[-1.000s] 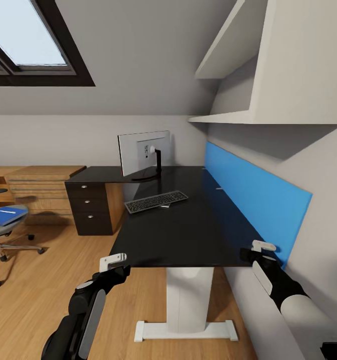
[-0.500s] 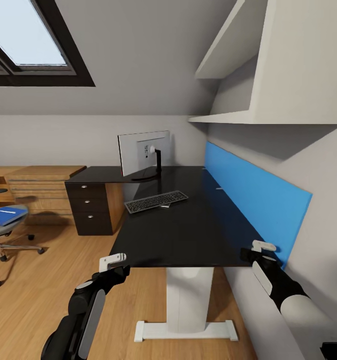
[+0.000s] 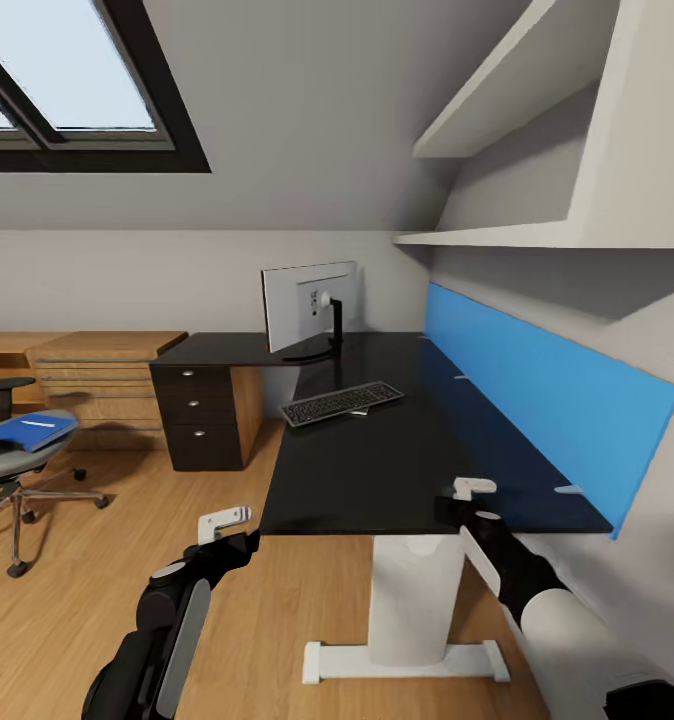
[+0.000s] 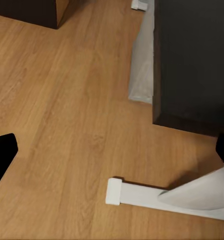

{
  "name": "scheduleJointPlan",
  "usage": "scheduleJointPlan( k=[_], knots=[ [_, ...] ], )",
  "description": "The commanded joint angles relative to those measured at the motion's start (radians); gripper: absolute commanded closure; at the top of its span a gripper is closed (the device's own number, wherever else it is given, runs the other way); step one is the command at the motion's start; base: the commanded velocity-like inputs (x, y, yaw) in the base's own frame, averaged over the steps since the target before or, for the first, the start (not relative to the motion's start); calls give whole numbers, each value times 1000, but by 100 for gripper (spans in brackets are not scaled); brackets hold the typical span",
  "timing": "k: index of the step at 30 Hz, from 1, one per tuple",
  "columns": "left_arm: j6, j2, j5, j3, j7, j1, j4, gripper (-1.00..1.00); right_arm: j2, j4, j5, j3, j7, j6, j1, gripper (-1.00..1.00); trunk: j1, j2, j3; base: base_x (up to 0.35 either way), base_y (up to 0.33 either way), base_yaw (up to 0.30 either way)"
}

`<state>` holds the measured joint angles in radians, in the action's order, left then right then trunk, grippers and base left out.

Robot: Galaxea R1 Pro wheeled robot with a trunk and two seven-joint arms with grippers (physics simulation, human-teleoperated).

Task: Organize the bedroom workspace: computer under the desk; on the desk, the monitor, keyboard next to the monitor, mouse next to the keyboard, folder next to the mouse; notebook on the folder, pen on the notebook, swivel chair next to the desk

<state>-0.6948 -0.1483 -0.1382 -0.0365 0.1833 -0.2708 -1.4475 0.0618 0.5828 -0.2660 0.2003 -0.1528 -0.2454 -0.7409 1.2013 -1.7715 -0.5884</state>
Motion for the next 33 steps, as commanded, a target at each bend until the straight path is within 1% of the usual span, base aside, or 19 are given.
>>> scheduleJointPlan(
  k=[1, 4, 5, 7, 8, 10, 12, 13, 15, 19, 20, 21, 23, 24, 25, 26, 27, 29, 33],
  knots=[
    [-4, -1, -11, -1, 7, -1, -1, -100, -9, -35, -25, 13, -9, -4, 0, 100, 0, 0, -1, 0, 324, 0],
    [-3, -1, -11, 0, 8, -1, -1, -100, -61, -35, -25, 16, -16, -3, 0, 100, 0, 0, -1, 0, 324, 0],
    [-3, -1, -11, 0, 8, -1, -1, -100, -70, -35, -25, 17, -17, -3, 0, 100, 0, 0, -1, 0, 324, 0],
    [-3, -1, -11, 0, 8, -1, -1, -100, -101, -31, -24, 17, -19, -4, 0, 100, 0, 0, -1, 0, 324, 0],
    [-3, -1, -11, 0, 8, -1, -1, -100, -111, -24, -24, 17, -19, -5, 0, 100, 0, 0, -1, 0, 324, 0],
    [-3, -1, -11, 0, 8, -1, -1, -100, -121, -4, -24, 16, -19, -7, 0, 100, 0, 0, -1, 0, 324, 0],
    [-3, -1, -11, 0, 8, -1, -1, -100, -125, 28, -25, 13, -20, -12, 1, 100, 0, 0, -1, 0, 325, 0],
    [-3, -1, -11, 0, 8, -1, -1, -100, -128, 75, -26, 12, -21, -22, 2, 100, 0, 0, -1, 0, 325, 0],
    [-3, -1, -11, 0, 9, -1, -1, -100, -128, 114, -27, 11, -25, -42, 4, 100, 0, 0, -1, 0, 325, 0],
    [-3, -1, -10, 0, 10, -1, -1, -100, -132, 226, -35, 11, -63, -141, 12, 100, 0, 0, -1, 0, 325, 0],
    [-3, -1, -10, 0, 10, -1, -1, -100, -132, 239, -36, 11, -69, -152, 15, 100, 0, 0, -1, 0, 325, 0],
    [-3, -1, -10, 0, 10, -1, -1, -100, -134, 372, -37, 12, -107, -202, 74, 100, 0, 0, -1, 0, 325, 0],
    [-3, -1, -10, -1, 10, -1, -1, -100, -134, 451, -37, 11, -113, -223, 118, 100, 0, 0, -1, 0, 327, 0],
    [-3, -1, -10, 0, 10, -1, -1, -100, -134, 506, -37, 11, -115, -238, 147, 100, 0, 0, -1, 0, 331, 0],
    [-3, -1, -10, 0, 10, -1, -1, -100, -134, 520, -35, 11, -117, -242, 154, 100, 0, 0, -1, 0, 332, 0],
    [-3, -1, -10, 0, 10, -1, -1, -100, -132, 543, -30, 11, -179, -244, 167, 100, 0, 0, -1, 0, 333, 0],
    [-3, -1, -10, 0, 10, -1, -1, -100, -132, 543, -30, 11, -192, -243, 168, 100, 0, 0, -1, 0, 334, 0],
    [-3, -1, -10, 0, 10, -1, -1, -100, -132, 542, -30, 11, -209, -242, 168, 100, 0, 0, -1, 0, 334, 0],
    [-3, -1, -11, 0, 10, -1, -1, -100, -132, 542, -30, 12, -218, -240, 169, 100, 0, 0, 1, 0, 334, 0]
  ],
)
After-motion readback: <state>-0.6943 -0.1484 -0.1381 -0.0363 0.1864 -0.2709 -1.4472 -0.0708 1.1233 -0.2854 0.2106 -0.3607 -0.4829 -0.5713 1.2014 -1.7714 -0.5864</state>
